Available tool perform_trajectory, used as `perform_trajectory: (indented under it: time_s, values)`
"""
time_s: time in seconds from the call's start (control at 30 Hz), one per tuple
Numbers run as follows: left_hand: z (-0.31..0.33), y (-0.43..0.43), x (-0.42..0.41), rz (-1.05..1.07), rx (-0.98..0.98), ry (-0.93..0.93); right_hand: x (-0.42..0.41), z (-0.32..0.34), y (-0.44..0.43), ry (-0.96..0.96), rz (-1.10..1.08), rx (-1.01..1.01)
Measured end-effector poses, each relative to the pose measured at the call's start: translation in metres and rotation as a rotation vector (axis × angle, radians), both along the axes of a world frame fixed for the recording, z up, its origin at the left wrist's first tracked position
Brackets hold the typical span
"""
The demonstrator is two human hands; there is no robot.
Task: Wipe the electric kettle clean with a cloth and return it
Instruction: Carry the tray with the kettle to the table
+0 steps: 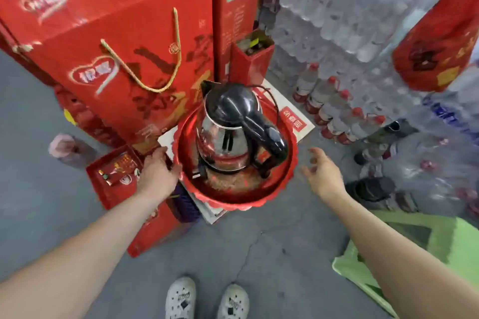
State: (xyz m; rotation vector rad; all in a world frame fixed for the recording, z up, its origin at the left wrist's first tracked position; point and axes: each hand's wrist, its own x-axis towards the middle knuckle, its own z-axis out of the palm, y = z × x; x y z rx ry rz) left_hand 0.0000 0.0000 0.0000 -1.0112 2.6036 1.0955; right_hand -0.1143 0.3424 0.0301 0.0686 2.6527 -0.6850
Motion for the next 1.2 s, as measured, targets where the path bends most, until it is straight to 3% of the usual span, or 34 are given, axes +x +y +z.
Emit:
perform_trajectory:
  time_s: [0.1,0.33,0.63,0.87,1.2]
  values:
    - [-0.019,0.000,-0.022,0.075,-0.038,-0.003,-0.023,-0.025,-0.011,0.041,-0.032,-0.030]
    - [-0.037,-0.001,-0.038,0.104,0.016,-0.027,-0.047,-0.053,-0.034,-0.103,-0.141,-0.121]
    - [-0.032,-0.001,-0.025,0.214,0.205,0.028,-0.024,-0.047,-0.024,-0.253,-0.370,-0.351]
    - [0.013,0.015,0.002,0.106,0.297,0.110,0.038,-0.005,0.005,-0.192,-0.443,-0.479]
    - [0.110,0.028,0.048,-0.133,0.330,0.098,0.168,0.123,0.046,-0.103,-0.682,-0.572]
